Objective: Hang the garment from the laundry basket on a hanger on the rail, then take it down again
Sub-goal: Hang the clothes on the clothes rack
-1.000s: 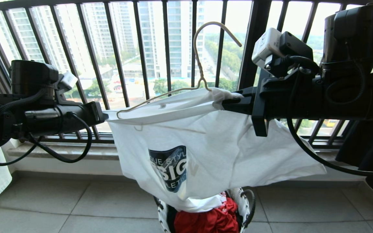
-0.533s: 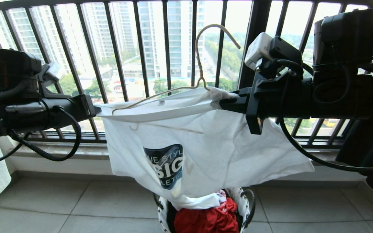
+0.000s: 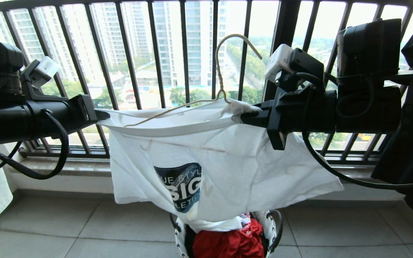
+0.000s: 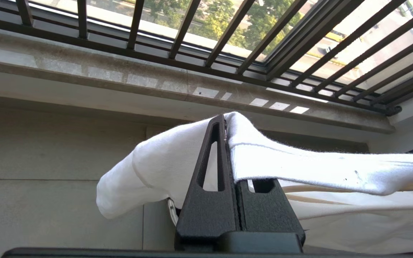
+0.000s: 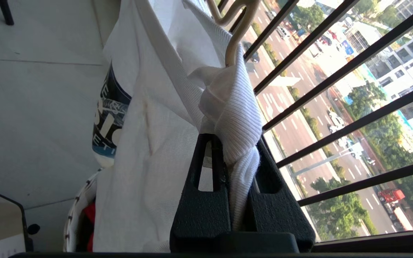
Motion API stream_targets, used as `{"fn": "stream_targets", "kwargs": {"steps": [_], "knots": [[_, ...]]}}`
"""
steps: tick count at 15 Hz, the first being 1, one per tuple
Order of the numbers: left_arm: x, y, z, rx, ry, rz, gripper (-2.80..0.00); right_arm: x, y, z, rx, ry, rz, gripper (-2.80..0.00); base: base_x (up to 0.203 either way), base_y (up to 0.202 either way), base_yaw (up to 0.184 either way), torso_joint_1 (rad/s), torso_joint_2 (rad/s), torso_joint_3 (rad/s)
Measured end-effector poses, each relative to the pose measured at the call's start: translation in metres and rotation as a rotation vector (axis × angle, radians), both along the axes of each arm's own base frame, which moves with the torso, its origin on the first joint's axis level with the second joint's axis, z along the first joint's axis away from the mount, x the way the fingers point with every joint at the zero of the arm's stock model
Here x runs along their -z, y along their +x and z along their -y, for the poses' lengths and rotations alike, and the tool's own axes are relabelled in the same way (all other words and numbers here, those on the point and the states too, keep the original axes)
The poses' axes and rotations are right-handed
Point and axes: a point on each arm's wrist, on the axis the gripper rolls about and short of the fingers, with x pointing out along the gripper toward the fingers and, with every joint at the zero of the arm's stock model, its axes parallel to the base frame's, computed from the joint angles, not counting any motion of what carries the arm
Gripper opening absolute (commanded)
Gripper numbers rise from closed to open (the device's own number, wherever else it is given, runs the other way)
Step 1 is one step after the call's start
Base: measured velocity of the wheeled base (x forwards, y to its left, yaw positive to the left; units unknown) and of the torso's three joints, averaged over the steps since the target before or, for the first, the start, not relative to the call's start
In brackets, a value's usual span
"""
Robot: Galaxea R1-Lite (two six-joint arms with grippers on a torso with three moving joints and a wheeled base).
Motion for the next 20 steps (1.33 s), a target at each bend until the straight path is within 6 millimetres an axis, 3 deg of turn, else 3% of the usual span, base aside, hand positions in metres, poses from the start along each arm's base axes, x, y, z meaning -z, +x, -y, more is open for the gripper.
{"fn": "stream_targets", "kwargs": {"steps": [9,17,20], "knots": [[-0.02,-0.006,0.003,0.049,-0.05,-0.022,-2.8,0.001,0.016,-0.009,0.031,0.054,0.005,-2.8,0.0,0.0,0.0,0.0,0.0,0.0],[-0.084,-0.007,0.023,0.12,-0.051,-0.011,-2.8,0.01,0.03,-0.02,0.038,0.13,-0.06,-2.8,0.0,0.0,0.0,0.0,0.0,0.0],[-0.097,0.002,0.036,0.121,-0.029,-0.037,-2.8,0.011,0.03,-0.02,0.043,0.146,-0.089,-2.8,0.0,0.0,0.0,0.0,0.0,0.0]]}}
